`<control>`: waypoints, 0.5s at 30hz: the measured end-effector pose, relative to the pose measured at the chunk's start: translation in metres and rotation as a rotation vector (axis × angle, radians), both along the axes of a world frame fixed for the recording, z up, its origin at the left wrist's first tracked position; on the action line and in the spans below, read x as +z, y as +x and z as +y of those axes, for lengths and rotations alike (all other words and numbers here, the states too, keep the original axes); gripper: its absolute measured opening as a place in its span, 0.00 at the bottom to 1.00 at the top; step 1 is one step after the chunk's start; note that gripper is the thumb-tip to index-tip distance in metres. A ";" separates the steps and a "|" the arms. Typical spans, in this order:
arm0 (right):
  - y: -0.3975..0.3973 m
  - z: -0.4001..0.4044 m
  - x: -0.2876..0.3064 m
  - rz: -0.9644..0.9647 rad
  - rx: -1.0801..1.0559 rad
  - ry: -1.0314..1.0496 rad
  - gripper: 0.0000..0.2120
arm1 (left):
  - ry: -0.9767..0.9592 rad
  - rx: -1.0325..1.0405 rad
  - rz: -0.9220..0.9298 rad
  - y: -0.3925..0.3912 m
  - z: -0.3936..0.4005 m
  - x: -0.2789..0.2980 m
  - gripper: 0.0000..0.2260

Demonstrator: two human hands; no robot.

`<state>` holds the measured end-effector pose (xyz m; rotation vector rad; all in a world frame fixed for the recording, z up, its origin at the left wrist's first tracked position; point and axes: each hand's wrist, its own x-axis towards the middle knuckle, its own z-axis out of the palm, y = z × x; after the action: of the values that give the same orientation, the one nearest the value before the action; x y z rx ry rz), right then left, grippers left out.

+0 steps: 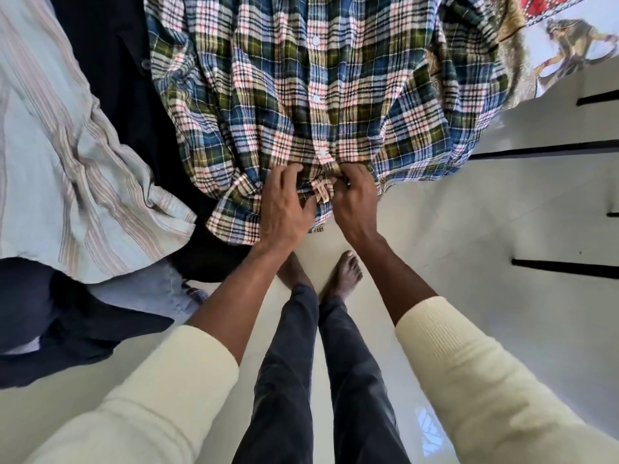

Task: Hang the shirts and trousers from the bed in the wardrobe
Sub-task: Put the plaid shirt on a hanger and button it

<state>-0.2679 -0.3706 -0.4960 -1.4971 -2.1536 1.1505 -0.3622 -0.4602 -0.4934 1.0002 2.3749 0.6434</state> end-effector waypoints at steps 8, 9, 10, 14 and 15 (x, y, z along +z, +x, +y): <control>0.003 0.027 0.018 0.135 -0.242 -0.452 0.08 | -0.054 -0.074 0.170 0.010 -0.006 0.000 0.15; 0.001 0.030 0.021 0.130 -0.195 -0.458 0.10 | -0.082 -0.032 0.127 0.010 -0.002 0.001 0.16; -0.001 0.031 0.022 0.096 -0.117 -0.432 0.15 | -0.093 0.008 0.097 0.010 0.001 0.002 0.18; 0.005 0.023 0.017 -0.002 0.127 -0.126 0.12 | -0.119 0.130 0.057 0.012 0.014 0.002 0.21; 0.008 0.020 0.014 -0.041 0.124 -0.030 0.09 | -0.122 0.172 0.043 0.012 0.017 0.002 0.20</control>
<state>-0.2598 -0.3506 -0.4819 -1.4293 -2.2948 1.2069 -0.3499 -0.4429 -0.4917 0.7709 2.5237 0.5347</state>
